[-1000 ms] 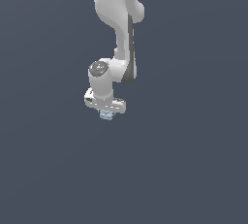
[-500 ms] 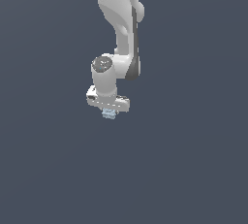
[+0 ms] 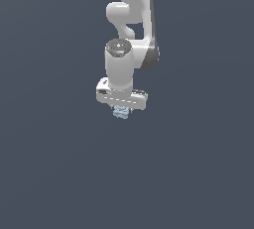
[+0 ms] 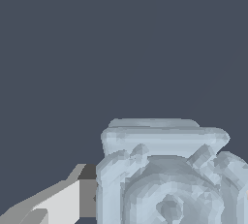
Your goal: Pick up the object and move it to a goal position.
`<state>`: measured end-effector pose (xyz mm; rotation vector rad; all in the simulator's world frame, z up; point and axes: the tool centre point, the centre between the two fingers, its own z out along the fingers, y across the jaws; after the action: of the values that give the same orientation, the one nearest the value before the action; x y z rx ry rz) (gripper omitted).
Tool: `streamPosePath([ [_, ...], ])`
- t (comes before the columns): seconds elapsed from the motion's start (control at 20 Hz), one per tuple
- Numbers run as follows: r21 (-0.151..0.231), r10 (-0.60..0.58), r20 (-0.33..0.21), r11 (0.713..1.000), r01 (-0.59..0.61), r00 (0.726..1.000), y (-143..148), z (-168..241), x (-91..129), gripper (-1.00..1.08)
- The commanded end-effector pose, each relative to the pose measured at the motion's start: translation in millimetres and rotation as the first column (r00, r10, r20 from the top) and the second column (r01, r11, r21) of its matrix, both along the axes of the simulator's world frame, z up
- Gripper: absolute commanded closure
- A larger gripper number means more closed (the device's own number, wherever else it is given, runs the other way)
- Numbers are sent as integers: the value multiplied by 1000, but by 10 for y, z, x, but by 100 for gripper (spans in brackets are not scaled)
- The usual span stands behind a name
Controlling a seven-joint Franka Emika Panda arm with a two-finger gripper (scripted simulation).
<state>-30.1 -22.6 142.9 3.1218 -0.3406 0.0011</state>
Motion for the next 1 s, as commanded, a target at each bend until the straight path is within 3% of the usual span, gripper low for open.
streamPosePath([
  [0.0,-1,0,0,1000,0,1000,160,240,79,108],
  [0.55,0,0,0,1000,0,1000,844,1253,460,108],
  [0.95,1,0,0,1000,0,1000,1148,1699,651,108],
])
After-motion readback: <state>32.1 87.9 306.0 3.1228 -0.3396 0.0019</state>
